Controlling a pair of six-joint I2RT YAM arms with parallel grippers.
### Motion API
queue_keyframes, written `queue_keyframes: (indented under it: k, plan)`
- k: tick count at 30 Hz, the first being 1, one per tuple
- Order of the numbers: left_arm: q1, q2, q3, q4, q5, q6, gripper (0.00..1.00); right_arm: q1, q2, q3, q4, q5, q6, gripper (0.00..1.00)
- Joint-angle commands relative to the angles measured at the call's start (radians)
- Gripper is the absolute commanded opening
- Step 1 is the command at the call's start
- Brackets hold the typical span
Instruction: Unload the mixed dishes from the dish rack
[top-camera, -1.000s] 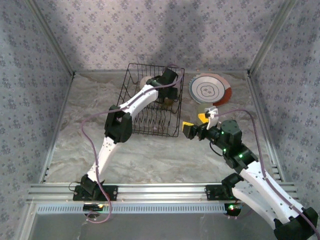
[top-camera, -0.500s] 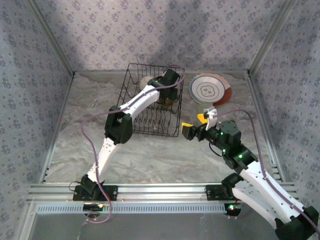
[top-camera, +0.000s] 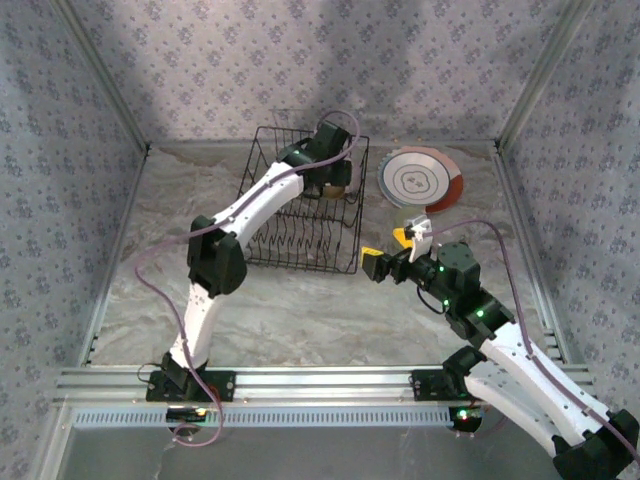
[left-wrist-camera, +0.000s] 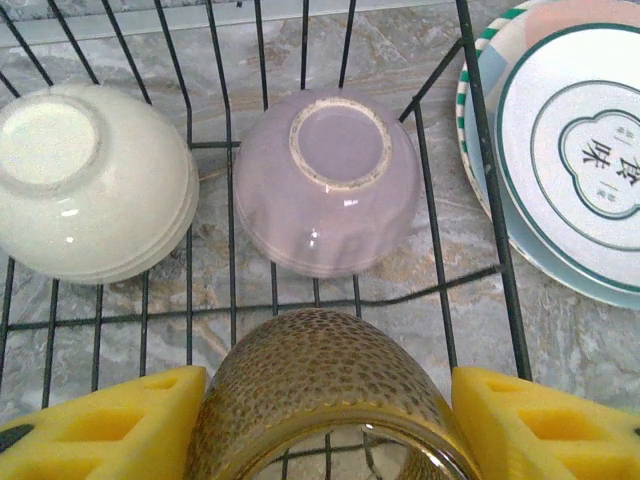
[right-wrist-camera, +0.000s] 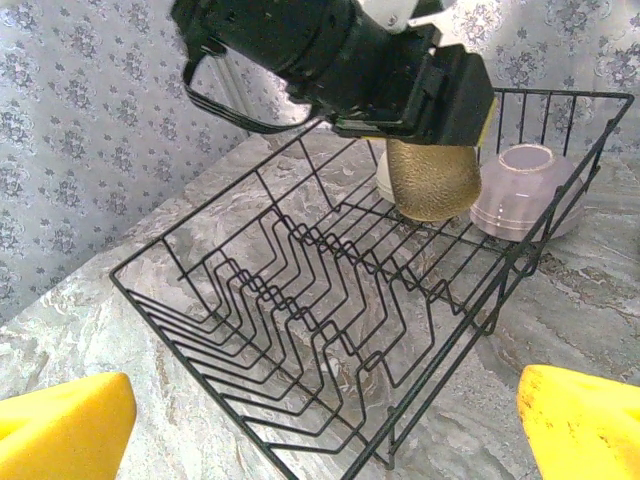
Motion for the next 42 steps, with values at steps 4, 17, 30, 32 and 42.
queue_keyframes:
  k: [4,17,30,32,42]
  plan:
    - [0.004,-0.189,-0.105,-0.004,0.056,0.017,0.54,0.015,-0.018,0.015,-0.019,0.022,-0.024,1.0]
    - [0.098,-0.505,-0.446,0.072,0.312,-0.075,0.54,0.02,-0.042,0.029,-0.037,0.026,-0.023,1.0]
    - [0.334,-0.816,-0.926,0.379,0.819,-0.328,0.54,0.027,0.032,0.118,-0.099,-0.057,0.034,1.0]
    - [0.369,-0.842,-0.993,0.456,0.91,-0.393,0.54,0.039,0.062,0.133,-0.079,-0.085,0.053,1.0]
    - [0.4,-0.851,-1.25,0.957,1.128,-0.75,0.57,0.148,0.27,0.151,0.196,-0.156,0.154,1.0]
